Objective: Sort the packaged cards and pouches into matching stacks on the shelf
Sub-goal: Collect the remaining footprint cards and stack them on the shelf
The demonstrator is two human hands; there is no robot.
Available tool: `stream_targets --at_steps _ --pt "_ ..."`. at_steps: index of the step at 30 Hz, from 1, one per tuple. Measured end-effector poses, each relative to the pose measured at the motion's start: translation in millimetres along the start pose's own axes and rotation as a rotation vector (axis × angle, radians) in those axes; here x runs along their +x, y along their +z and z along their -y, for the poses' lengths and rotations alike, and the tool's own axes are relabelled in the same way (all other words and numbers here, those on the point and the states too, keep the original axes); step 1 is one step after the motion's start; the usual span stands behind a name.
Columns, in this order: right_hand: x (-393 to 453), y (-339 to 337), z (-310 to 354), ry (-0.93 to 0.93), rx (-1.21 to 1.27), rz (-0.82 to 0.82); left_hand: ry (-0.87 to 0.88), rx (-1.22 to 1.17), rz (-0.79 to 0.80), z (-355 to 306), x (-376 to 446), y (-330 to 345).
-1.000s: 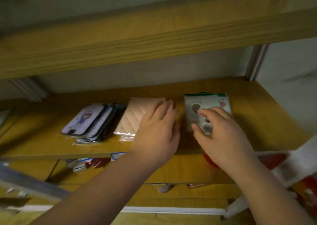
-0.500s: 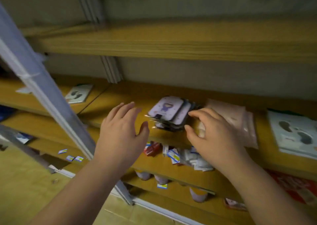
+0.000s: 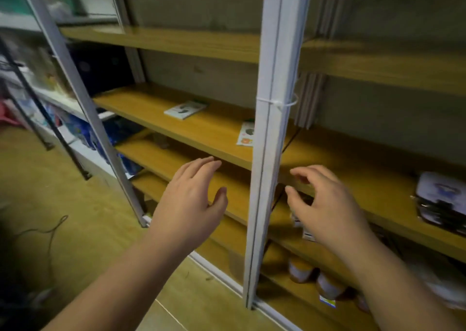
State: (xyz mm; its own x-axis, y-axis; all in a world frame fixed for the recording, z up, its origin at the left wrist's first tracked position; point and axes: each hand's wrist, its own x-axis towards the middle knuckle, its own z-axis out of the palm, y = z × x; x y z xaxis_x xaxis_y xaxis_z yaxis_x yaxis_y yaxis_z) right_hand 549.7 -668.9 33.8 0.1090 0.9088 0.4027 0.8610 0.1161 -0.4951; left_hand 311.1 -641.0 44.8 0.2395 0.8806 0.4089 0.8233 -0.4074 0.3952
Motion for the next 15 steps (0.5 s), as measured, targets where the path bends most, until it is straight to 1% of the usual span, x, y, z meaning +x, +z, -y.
stream_targets --at_steps 4,9,15 --pt "18 43 49 -0.053 0.024 0.076 -0.026 0.0 -0.018 56 11 -19" --pt "55 88 83 -0.109 -0.023 0.133 -0.069 -0.028 -0.022 109 34 -15" --pt "117 140 98 -0.106 0.011 0.088 -0.078 0.0 0.005 161 88 -1"
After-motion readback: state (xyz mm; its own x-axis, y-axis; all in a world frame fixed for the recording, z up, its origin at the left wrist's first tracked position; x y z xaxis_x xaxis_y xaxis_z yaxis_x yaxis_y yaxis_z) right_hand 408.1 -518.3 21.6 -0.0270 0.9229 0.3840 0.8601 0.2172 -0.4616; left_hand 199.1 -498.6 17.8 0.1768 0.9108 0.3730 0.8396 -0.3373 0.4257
